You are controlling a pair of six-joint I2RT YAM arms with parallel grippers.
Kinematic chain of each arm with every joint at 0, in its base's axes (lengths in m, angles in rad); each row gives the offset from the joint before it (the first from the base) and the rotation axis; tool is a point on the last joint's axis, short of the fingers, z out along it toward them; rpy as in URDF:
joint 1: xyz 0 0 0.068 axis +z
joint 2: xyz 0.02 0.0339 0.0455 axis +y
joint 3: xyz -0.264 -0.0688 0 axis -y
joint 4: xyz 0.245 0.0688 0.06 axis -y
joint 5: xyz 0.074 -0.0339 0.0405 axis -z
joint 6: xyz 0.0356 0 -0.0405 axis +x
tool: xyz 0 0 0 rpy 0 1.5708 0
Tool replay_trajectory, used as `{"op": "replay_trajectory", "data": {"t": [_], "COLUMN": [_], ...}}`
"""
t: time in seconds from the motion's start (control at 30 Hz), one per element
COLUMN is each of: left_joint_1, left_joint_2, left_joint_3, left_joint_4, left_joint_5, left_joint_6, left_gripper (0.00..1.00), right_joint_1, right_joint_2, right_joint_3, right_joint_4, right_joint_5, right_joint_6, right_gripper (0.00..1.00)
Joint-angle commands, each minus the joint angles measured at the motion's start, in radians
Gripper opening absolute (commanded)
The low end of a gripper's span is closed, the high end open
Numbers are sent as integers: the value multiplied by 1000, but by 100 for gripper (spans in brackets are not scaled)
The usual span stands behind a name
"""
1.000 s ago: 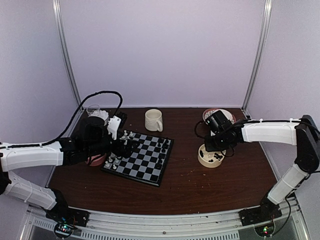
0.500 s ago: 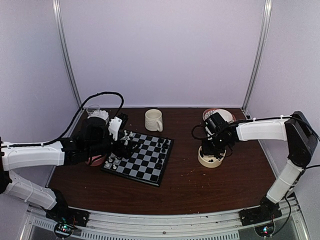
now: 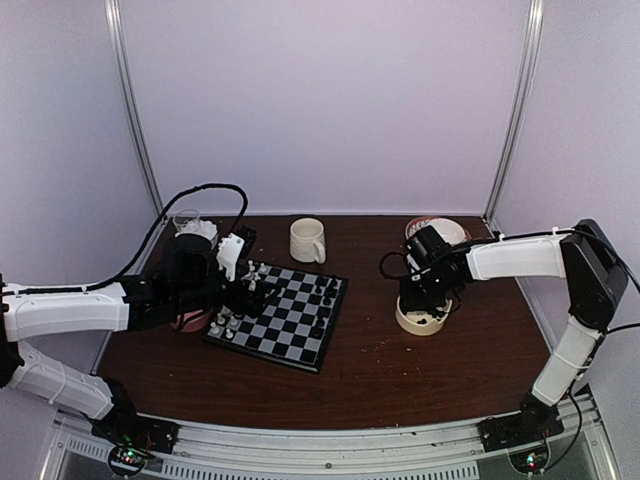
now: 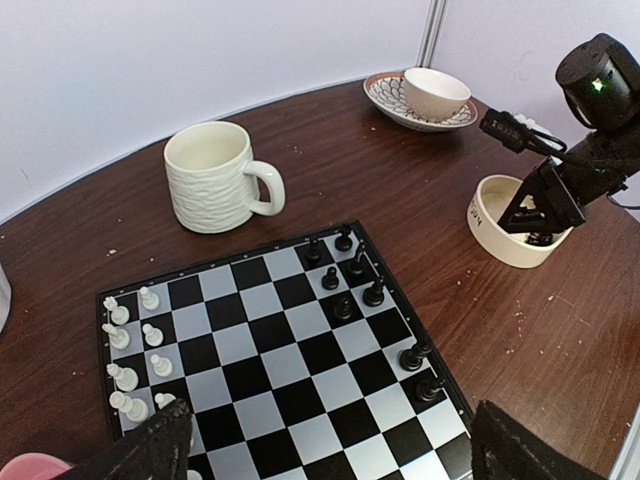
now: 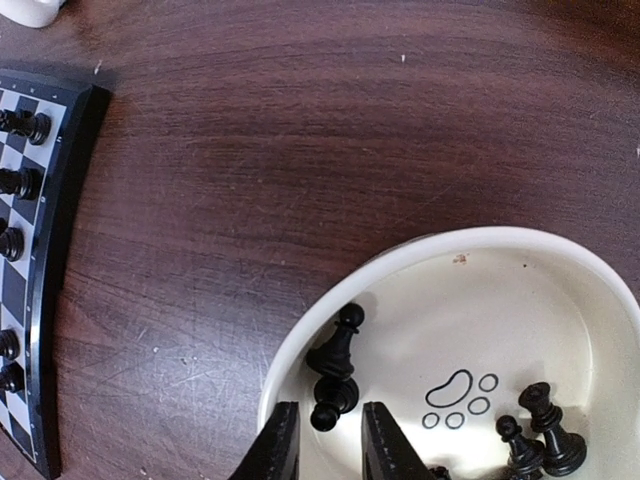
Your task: Set up the chess pieces on the board
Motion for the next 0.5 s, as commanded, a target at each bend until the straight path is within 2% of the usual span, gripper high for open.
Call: {"op": "replay_trajectory", "data": {"t": [0.0,0.3,0.47], "left_joint_1": [0,0,0], "left_joint_2": [3,2,-3], "left_joint_3": [23,24,22], "left_joint_4": [39,37,36], "left_joint_5": [11,11,11], "left_joint_6": [11,12,12], "left_gripper": [97,97,97], "right_joint_1": [-7,-7,-7], "right_joint_2": [24,36,40], "right_joint_3": [30,39,47], "right_joint_4": [-9,-16,-26], "right_joint_5": [0,7,13], "right_joint_6": [-12,-12,-10], "right_gripper": [24,18,6]}}
